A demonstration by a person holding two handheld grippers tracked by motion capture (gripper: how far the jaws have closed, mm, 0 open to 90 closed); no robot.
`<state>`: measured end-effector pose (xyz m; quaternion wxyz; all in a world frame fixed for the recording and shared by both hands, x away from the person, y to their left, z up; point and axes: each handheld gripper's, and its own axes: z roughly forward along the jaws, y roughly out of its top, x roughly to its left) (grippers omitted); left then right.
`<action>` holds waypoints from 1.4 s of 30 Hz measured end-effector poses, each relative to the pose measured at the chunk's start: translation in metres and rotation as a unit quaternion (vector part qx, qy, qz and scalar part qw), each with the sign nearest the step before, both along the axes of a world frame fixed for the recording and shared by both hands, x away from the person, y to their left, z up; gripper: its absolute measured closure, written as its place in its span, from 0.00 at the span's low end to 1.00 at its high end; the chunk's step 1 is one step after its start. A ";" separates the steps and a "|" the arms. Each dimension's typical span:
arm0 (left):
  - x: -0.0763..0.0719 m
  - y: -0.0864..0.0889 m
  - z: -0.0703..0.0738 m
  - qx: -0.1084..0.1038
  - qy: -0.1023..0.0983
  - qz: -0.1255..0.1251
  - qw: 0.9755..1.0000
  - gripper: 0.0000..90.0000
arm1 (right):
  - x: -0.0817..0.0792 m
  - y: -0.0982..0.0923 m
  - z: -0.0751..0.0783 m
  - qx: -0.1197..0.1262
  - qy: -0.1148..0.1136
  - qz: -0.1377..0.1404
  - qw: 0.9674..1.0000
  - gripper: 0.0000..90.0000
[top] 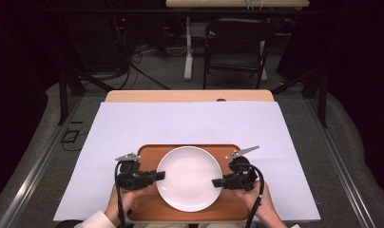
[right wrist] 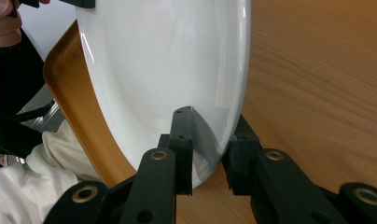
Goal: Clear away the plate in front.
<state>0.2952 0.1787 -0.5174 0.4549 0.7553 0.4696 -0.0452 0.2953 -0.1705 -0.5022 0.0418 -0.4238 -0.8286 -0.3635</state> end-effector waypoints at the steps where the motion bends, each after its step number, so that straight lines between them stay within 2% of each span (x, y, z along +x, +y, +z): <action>1: 0.000 0.000 0.000 0.001 0.001 0.000 1.000 0.85 | 0.000 0.000 0.000 -0.001 0.000 0.000 1.000 0.84; 4: 0.000 0.000 -0.001 0.003 0.001 0.001 1.000 0.85 | 0.000 0.001 0.000 -0.003 0.000 0.001 1.000 0.84; 9: 0.002 0.000 -0.004 0.008 0.012 0.003 1.000 0.85 | 0.002 0.003 -0.004 -0.008 0.002 0.001 1.000 0.81; 19: 0.002 -0.003 -0.006 0.022 0.004 0.001 1.000 0.83 | 0.002 0.006 -0.005 -0.027 -0.006 0.004 1.000 0.78; 34: 0.004 -0.008 -0.011 0.047 0.012 -0.006 0.999 0.80 | 0.004 0.011 -0.010 -0.053 0.000 0.008 0.999 0.71; 42: 0.006 -0.010 -0.013 0.050 0.019 -0.006 0.999 0.79 | 0.007 0.012 -0.015 -0.063 0.008 0.014 0.998 0.67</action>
